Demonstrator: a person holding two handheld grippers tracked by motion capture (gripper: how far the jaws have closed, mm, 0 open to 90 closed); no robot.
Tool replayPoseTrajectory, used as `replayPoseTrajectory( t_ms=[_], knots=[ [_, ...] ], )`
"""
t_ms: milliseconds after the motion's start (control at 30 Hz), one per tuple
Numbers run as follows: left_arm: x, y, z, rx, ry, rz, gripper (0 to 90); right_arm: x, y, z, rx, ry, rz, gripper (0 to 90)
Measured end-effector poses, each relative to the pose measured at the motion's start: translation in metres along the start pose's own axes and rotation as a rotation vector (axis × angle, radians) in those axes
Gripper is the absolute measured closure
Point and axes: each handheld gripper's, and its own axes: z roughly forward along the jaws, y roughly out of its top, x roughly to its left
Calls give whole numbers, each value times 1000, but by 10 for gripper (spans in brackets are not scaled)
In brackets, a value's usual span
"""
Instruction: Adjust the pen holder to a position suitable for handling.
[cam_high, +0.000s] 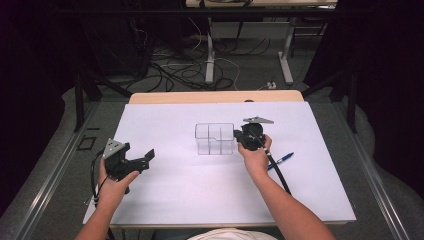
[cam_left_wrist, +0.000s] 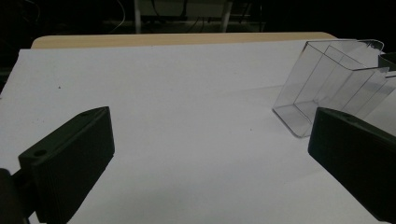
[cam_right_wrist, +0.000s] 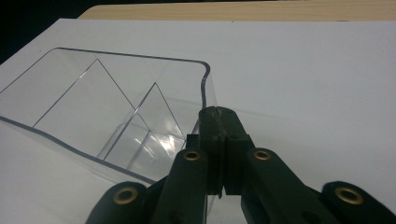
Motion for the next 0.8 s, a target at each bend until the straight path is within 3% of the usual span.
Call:
replayPoseTrajectory(
  t_ms=[133,500,800],
  knots=[
    [0,0,0,2,1,-2,6,-2,1,-4,-12,8,-33,842],
    [1,-1,1,2,3,-5,7,-11,4,-22,-38,39,-58,728],
    [1,-1,1,1,3,-7,7,-20,9,-46,-69,50,-125,573]
  ],
)
